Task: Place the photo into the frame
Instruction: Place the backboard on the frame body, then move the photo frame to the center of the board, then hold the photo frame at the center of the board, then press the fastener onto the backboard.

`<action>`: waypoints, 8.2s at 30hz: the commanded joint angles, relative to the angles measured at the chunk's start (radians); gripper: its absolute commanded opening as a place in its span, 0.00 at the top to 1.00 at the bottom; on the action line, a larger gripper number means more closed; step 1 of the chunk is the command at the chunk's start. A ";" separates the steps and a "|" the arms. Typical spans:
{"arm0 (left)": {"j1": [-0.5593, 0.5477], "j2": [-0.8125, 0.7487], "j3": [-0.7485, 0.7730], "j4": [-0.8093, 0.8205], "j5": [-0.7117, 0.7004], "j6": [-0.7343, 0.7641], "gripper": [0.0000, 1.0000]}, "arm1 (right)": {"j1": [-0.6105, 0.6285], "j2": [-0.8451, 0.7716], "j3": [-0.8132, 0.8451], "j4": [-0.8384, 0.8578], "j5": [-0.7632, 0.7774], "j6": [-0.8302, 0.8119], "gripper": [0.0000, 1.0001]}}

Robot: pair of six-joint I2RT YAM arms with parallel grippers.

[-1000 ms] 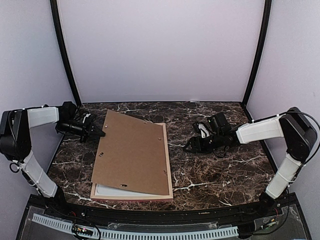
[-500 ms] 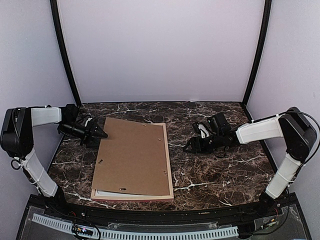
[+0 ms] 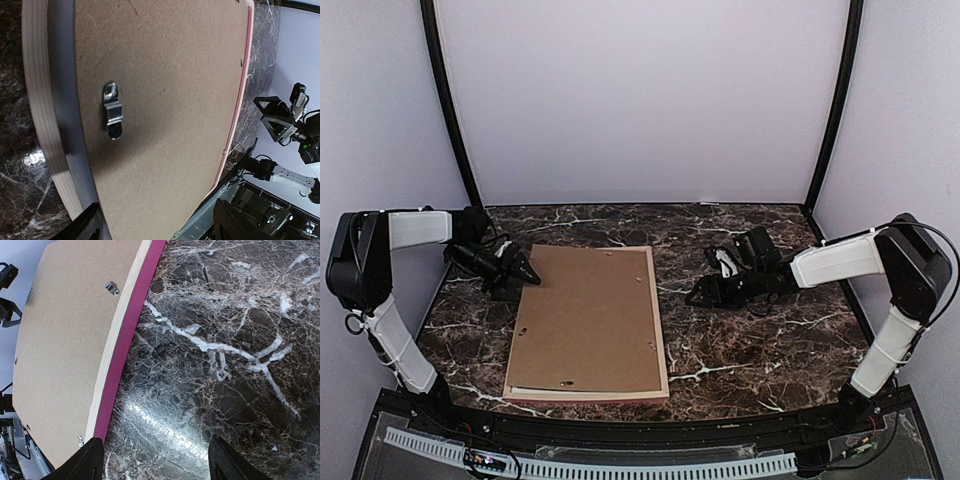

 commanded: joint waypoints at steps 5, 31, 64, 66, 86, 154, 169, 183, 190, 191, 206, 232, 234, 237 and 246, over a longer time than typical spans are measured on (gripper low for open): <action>-0.017 -0.005 0.071 -0.097 -0.184 0.032 0.22 | 0.007 0.018 0.011 0.028 -0.012 0.002 0.27; -0.042 0.040 -0.092 0.162 -0.206 0.025 0.19 | 0.160 0.159 0.144 0.037 0.019 0.079 0.27; -0.463 0.120 0.039 0.399 -0.401 -0.161 0.18 | 0.134 -0.111 -0.038 -0.266 0.539 0.098 0.69; -0.463 0.121 0.053 0.399 -0.442 -0.149 0.17 | 0.120 -0.106 -0.047 -0.261 0.529 0.095 0.72; -0.466 0.276 0.235 0.278 -0.588 -0.050 0.25 | 0.047 -0.070 -0.039 -0.231 0.430 0.059 0.81; -0.508 0.258 0.182 0.300 -0.623 -0.001 0.43 | 0.017 -0.032 -0.033 -0.227 0.365 0.021 0.85; -0.531 0.044 0.031 0.269 -0.608 -0.046 0.25 | 0.017 -0.028 -0.035 -0.219 0.412 0.089 0.89; -0.742 -0.066 -0.113 0.256 -0.693 -0.154 0.17 | 0.016 -0.027 -0.041 -0.211 0.402 0.109 0.90; -0.790 -0.022 -0.106 0.222 -0.748 -0.188 0.19 | 0.017 -0.027 -0.056 -0.200 0.395 0.112 0.90; -0.792 -0.020 -0.106 0.222 -0.749 -0.193 0.20 | 0.017 -0.026 -0.058 -0.198 0.394 0.111 0.90; -0.804 0.025 -0.112 0.231 -0.772 -0.225 0.41 | 0.016 -0.038 -0.079 -0.191 0.388 0.103 0.91; -0.805 -0.011 -0.204 0.247 -0.644 -0.271 0.61 | 0.017 -0.056 -0.099 -0.188 0.385 0.105 0.91; -0.804 -0.013 -0.208 0.234 -0.637 -0.262 0.61 | 0.017 -0.055 -0.098 -0.189 0.385 0.105 0.91; -0.805 -0.013 -0.209 0.209 -0.623 -0.243 0.61 | 0.017 -0.051 -0.095 -0.192 0.385 0.104 0.91; -0.804 0.007 -0.189 0.146 -0.586 -0.178 0.62 | 0.016 -0.041 -0.087 -0.198 0.385 0.103 0.91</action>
